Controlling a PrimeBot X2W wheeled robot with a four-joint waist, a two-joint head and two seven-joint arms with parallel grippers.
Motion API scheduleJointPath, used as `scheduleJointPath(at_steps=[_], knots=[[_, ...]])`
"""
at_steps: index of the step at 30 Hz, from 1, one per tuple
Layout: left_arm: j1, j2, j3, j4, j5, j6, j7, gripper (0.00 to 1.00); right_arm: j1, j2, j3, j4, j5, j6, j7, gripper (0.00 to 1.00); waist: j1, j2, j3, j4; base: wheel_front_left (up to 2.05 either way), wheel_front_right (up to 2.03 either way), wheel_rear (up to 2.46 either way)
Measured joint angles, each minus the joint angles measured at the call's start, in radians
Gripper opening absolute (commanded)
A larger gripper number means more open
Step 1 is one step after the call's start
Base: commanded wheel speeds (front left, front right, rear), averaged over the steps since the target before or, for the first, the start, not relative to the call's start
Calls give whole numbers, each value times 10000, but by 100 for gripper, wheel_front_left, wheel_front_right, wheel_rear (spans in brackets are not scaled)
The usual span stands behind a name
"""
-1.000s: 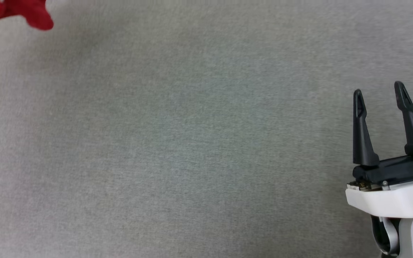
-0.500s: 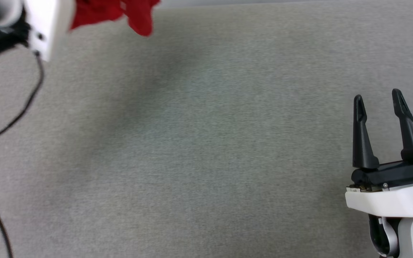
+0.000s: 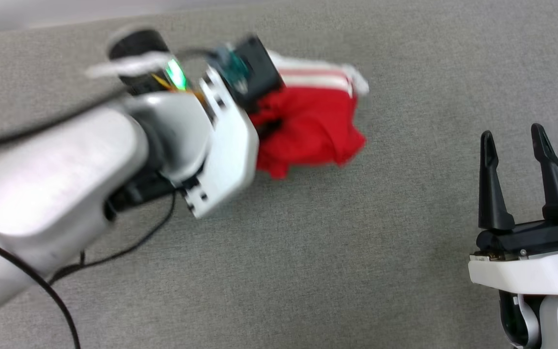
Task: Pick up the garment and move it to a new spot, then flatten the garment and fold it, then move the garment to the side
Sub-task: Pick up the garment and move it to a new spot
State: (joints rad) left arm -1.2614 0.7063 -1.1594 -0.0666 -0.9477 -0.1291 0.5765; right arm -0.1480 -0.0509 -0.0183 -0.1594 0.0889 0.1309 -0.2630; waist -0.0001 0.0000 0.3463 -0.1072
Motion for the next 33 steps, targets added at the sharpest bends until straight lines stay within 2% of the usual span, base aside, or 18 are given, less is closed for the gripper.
scheduleJointPath(at_steps=[7,9,13,16,17,18,22,25,30,33], knots=[[1179,-562,-1022,667,391,0,-245,0,-110,2,58,132,17,2,0,100,0,0,317,-97,0,0,0],[2089,-928,-1191,1151,746,0,-267,0,-120,0,38,236,17,0,0,100,0,0,446,-148,0,0,0],[2987,-1231,-1168,1250,1200,12,-153,0,-126,0,0,299,0,0,0,100,0,0,464,-154,0,0,0],[3151,-1442,-1175,1452,1338,10,-606,0,-102,0,-46,378,-10,0,0,100,0,0,363,-97,0,0,0],[3149,-1498,-1183,1574,1427,2,-899,47,-91,2,-35,416,-25,0,0,100,0,0,302,-73,0,0,0],[3137,-1551,-1193,1720,1586,2,-1210,100,-71,0,-15,454,-29,0,0,100,1,0,226,-49,0,0,0],[3010,-1781,-1055,2259,1954,2,-2784,100,86,2,56,585,-105,2,0,100,1,0,-163,54,0,0,0],[2964,-1952,-665,2477,2265,276,-3952,100,267,0,44,669,-182,0,0,100,0,1,-522,159,0,0,0],[3231,-1944,35,2485,2529,1218,-5605,100,567,2,19,759,-276,0,0,100,0,0,-1133,371,0,0,0],[3584,-1714,485,2397,2700,1992,-6518,100,703,2,35,777,-288,2,0,100,0,0,-1444,514,0,0,0]])
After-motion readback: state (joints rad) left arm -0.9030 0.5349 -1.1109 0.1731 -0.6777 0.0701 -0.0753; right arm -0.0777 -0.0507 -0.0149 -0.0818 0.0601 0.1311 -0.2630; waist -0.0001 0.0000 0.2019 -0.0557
